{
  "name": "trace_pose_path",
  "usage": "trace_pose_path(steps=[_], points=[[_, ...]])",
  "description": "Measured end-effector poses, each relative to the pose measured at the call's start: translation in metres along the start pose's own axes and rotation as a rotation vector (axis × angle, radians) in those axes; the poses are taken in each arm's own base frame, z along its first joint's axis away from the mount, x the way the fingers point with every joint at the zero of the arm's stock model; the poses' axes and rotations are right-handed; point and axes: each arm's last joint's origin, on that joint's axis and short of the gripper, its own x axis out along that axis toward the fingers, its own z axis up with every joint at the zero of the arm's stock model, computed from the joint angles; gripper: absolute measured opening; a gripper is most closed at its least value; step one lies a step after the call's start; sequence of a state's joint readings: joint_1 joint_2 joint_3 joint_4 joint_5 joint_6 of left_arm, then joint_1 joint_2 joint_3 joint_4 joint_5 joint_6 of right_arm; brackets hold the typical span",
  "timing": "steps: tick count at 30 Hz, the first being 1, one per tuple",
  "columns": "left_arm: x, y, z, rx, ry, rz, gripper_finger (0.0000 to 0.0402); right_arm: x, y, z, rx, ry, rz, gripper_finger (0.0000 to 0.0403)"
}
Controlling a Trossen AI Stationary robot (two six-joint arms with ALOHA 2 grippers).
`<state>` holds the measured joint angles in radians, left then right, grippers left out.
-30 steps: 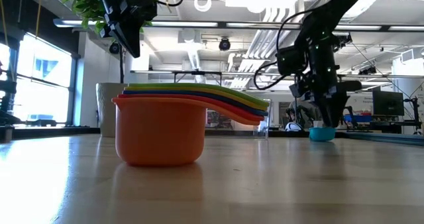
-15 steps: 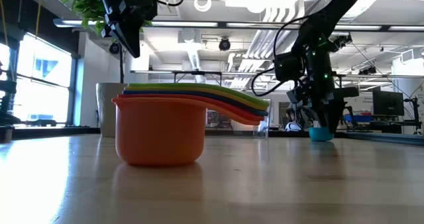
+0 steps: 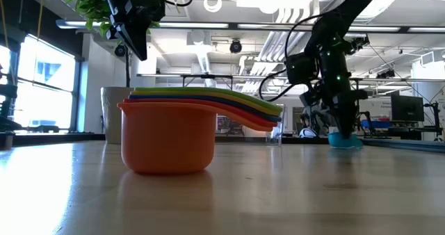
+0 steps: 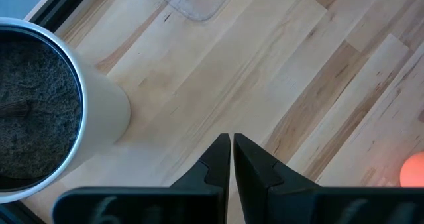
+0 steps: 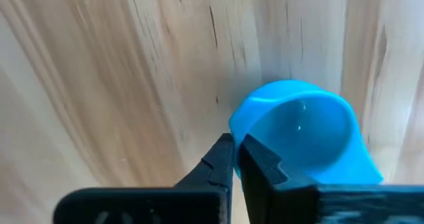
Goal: Nest measuring cups in basket
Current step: Stack the light blue measuring cup on top of the green measuring cup
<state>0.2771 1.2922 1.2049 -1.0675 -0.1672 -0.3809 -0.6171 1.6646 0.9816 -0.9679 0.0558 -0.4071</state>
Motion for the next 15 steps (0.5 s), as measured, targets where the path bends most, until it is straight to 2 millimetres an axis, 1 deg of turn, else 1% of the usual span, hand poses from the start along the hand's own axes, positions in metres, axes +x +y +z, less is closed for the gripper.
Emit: trace_pose_path(steps=[3, 8, 11, 15], points=[[0.0, 0.0, 0.0, 0.006, 0.0, 0.0, 0.001, -0.011, 0.002, 0.005, 0.096, 0.001, -0.001, 0.0005], [0.0, 0.0, 0.0, 0.056, -0.002, -0.001, 0.001, -0.04, 0.01, 0.017, 0.267, -0.016, 0.016, 0.0002], [0.0, 0.0, 0.0, 0.05, -0.005, -0.002, 0.001, -0.057, 0.02, 0.022, 0.365, -0.016, 0.066, 0.0002], [0.0, 0.0, 0.0, 0.045, -0.005, -0.002, 0.001, -0.078, 0.04, 0.029, 0.426, -0.01, 0.085, 0.0001]])
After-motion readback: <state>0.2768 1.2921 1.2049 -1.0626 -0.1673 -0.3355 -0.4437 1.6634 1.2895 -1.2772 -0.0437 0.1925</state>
